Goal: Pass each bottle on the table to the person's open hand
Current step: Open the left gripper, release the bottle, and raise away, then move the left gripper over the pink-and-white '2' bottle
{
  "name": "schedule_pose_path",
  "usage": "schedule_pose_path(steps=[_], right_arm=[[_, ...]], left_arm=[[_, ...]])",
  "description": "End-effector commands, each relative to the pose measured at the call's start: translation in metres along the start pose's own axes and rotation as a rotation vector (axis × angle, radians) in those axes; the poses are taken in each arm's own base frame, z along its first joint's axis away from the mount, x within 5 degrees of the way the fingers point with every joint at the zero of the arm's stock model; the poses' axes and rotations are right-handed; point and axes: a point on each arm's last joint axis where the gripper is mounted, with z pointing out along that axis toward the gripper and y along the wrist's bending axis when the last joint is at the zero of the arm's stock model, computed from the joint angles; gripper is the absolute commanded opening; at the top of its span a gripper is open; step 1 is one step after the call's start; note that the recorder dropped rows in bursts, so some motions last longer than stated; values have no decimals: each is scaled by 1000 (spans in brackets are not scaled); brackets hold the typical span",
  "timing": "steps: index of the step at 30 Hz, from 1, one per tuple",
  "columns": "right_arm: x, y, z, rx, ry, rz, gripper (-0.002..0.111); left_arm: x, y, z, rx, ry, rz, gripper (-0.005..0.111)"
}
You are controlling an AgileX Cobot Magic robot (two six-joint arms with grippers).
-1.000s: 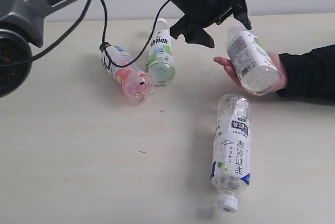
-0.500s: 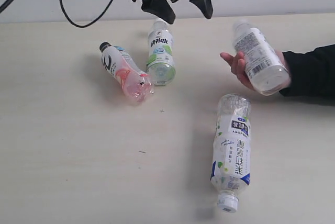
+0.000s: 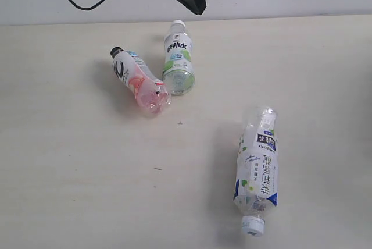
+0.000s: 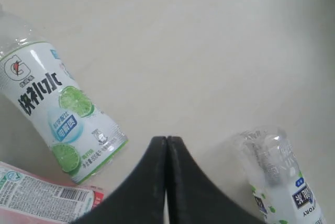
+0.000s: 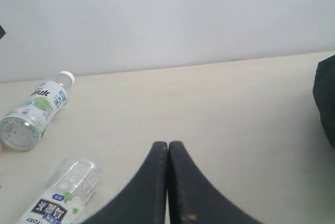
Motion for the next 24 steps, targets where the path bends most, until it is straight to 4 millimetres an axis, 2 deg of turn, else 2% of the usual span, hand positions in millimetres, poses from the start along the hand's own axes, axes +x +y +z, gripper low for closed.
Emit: schedule_pose_path(steps=[1,6,11,18,24], right_arm=[[1,0,0,5,-7,5,0],[1,0,0,5,-7,5,0],[1,0,0,5,-7,5,0],[1,0,0,5,-7,5,0],[1,0,0,5,-7,5,0]], left_arm=[[2,-23,1,-33,10,84,0],[5,-37,11,-65,-18,130,0],[15,-38,13,-66,-54,126,0],[49,-34,11,-88,-107,138,0],[86,-30,-16,-150,-184,184,0]])
